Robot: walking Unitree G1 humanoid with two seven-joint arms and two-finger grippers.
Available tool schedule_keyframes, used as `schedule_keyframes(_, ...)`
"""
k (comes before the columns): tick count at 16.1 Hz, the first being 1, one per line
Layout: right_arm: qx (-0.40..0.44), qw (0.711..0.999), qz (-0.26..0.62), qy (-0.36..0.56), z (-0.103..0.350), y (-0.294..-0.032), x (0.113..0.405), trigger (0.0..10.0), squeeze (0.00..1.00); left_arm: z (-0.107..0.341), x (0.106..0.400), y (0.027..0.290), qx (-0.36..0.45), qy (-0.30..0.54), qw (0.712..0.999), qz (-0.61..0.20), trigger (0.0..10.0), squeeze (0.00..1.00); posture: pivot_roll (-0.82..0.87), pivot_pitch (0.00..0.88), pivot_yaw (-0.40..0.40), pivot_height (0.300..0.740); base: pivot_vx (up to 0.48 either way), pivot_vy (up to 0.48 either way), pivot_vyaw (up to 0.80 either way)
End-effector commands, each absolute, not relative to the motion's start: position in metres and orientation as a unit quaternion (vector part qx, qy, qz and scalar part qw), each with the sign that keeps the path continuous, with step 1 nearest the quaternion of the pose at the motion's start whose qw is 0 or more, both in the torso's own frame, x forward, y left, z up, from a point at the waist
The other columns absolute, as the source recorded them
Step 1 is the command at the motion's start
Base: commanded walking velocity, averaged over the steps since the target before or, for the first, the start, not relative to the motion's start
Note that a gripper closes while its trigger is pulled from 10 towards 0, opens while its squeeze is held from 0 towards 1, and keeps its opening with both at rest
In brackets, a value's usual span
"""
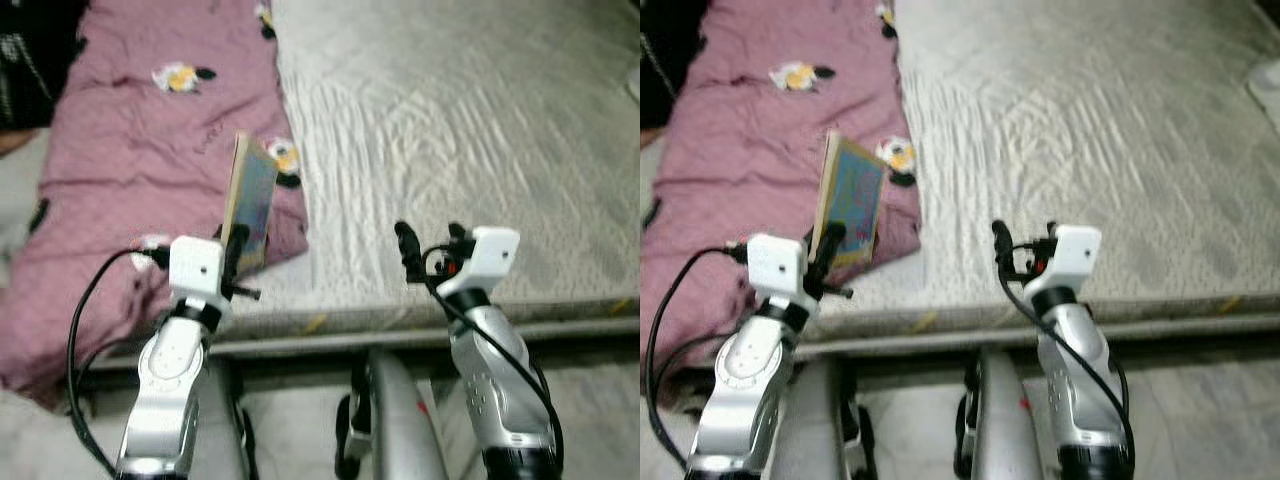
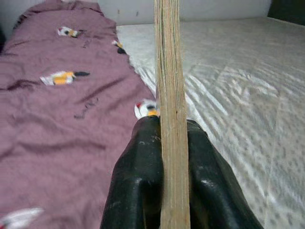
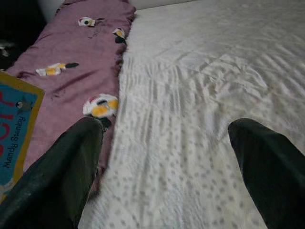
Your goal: Clean up the room
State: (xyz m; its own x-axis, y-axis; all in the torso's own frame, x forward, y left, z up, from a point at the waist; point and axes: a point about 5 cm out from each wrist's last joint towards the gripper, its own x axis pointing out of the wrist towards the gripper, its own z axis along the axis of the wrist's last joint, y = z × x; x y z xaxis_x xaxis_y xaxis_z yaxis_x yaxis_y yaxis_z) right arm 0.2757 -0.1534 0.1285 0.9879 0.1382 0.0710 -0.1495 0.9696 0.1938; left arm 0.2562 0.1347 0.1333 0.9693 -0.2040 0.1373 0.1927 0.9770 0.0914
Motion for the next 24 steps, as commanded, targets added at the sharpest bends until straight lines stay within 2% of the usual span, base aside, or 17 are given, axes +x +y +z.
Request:
schedule_keyframes(1,0.098,0.993,0.06,-0.028,0.127,-0.158,0.276,10.0,0.0,0.139,0.255,0.133,0.038,-0.085,0.991,-0.101,10.0,0.0,0.04,0.152,-0.046,0.71,0.0,0.0,0.0)
schedule_keyframes(4,0.096,0.993,0.058,-0.029,0.126,-0.159,0.276,10.0,0.0,0.133,0.254,0.136,0.043,-0.068,0.993,-0.089,10.0,0.0,0.04,0.14,-0.04,0.74,0.0,0.0,0.0)
schedule_keyframes(18,0.083,0.995,0.054,0.006,0.107,-0.162,0.266,10.0,0.0,0.107,0.25,0.146,0.082,-0.024,0.994,-0.067,10.0,0.0,0.03,0.13,-0.049,0.74,0.0,0.0,0.0)
schedule_keyframes(24,0.077,0.996,0.046,0.001,0.108,-0.167,0.268,10.0,0.0,0.106,0.25,0.143,0.079,-0.028,0.994,-0.074,10.0,0.0,0.03,0.133,-0.053,0.74,0.0,-0.04,-0.75)
